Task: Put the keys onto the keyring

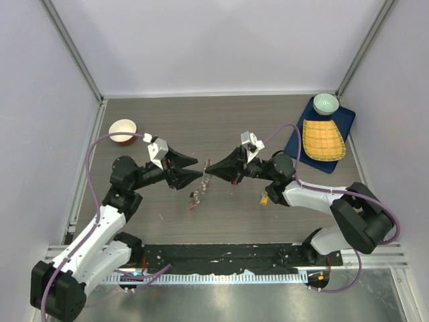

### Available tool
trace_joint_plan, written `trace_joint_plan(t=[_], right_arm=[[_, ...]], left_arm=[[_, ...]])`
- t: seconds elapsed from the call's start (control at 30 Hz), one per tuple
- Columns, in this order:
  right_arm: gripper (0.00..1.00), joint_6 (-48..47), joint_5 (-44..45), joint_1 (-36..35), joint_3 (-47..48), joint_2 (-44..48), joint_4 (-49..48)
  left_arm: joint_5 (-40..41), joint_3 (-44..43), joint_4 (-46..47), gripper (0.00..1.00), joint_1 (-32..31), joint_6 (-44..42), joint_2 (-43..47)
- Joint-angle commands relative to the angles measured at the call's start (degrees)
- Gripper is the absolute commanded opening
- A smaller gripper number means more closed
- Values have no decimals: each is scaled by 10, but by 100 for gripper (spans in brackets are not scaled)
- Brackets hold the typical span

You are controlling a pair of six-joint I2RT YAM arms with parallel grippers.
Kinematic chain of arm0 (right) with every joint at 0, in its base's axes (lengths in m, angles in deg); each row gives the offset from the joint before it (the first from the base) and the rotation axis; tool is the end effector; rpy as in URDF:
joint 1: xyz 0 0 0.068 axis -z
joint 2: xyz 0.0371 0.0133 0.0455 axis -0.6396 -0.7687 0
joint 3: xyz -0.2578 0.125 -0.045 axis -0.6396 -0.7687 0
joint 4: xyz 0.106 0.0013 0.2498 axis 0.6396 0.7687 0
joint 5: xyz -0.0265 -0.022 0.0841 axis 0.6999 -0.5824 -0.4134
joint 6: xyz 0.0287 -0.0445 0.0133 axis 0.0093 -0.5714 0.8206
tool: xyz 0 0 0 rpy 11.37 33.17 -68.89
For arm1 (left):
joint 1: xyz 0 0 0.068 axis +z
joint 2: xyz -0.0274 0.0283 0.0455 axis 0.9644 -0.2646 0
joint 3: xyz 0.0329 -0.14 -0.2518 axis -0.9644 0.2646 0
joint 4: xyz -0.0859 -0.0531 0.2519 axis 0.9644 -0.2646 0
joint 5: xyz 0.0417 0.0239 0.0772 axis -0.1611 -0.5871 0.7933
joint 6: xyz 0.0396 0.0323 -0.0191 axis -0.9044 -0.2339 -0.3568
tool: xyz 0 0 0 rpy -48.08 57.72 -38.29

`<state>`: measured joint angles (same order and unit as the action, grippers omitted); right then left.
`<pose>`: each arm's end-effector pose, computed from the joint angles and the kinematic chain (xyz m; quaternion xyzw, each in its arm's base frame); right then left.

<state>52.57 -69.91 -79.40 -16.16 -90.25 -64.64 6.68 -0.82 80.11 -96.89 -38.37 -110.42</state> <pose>0.2029 0.2014 0.2843 -0.3745 0.4638 0.5919 0.5424 0.1638 -0.0960 0.3186 0.3221 0.5908 -0.4887 0.5553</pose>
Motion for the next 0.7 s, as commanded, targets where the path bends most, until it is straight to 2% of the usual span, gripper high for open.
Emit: trace_joint_plan(t=[0.0,0.3,0.53,0.6,0.67], right_arm=[[1,6,-14,3,24,17,-137],[1,11,-18,6,26,12,-145],[1,15,-26,5,28,6,-149],[1,16,-30,5,29,4,-149],[1,17,-33,5,31,1,-152]], left_arm=[[-31,-7,19,55,-2,-21,-14],[-75,-16,22,37,-3,-12,-40],[-90,-20,37,14,-2,3,-50],[-87,-18,44,14,-2,9,-50],[-83,-15,54,22,-2,15,-48]])
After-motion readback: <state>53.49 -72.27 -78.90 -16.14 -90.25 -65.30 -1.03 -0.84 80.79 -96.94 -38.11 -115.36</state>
